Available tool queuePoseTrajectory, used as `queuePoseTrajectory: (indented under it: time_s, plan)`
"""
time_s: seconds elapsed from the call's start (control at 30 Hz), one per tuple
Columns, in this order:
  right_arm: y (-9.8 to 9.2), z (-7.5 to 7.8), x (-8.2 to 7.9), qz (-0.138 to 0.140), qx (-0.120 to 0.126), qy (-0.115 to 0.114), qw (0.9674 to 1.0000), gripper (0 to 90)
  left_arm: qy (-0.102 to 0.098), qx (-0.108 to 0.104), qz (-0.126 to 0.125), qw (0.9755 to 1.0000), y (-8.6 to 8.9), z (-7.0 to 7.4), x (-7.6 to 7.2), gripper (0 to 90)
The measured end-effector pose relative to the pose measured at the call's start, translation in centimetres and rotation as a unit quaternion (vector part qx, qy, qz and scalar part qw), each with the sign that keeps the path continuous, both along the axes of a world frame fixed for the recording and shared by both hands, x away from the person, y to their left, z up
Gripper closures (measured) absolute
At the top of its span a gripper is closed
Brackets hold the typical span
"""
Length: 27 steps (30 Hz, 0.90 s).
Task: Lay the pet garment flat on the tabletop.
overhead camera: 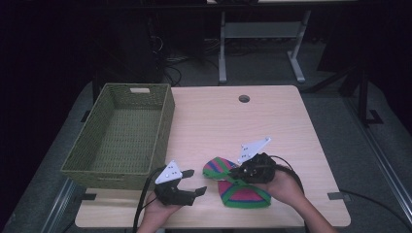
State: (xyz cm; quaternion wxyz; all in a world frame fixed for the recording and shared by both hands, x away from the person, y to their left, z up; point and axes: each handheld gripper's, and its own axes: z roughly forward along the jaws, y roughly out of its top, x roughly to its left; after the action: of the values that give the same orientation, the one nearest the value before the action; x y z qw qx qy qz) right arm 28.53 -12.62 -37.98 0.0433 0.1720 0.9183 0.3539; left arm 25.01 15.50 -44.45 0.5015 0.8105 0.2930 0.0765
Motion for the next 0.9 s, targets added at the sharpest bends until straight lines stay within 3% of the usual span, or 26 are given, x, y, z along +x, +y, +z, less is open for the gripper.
queuePoseTrajectory:
  time_s: [0.33,0.53,0.7,0.8,0.9]
  plan:
    - [-1.6,1.5,0.5,-0.018,0.013,-0.012,0.9997,84.2,-0.014,0.022,-0.008,0.9996,-1.2,-0.2,0.7,26.3]
    - [-2.4,2.4,0.5,-0.027,0.025,-0.018,0.9992,84.2,-0.012,0.024,-0.002,0.9996,-1.6,-0.4,1.4,26.4]
    - [-2.8,2.9,0.5,-0.029,0.021,-0.021,0.9991,84.2,-0.007,0.026,0.004,0.9996,-1.9,-0.7,1.8,26.5]
    - [-3.1,3.1,0.5,-0.032,0.023,-0.023,0.999,84.1,-0.015,0.027,-0.005,0.9995,-2.1,-0.6,2.1,36.0]
    - [-3.5,3.1,0.6,-0.034,0.028,-0.02,0.9989,84.2,-0.027,0.035,-0.006,0.999,-2.5,-0.5,2.5,37.2]
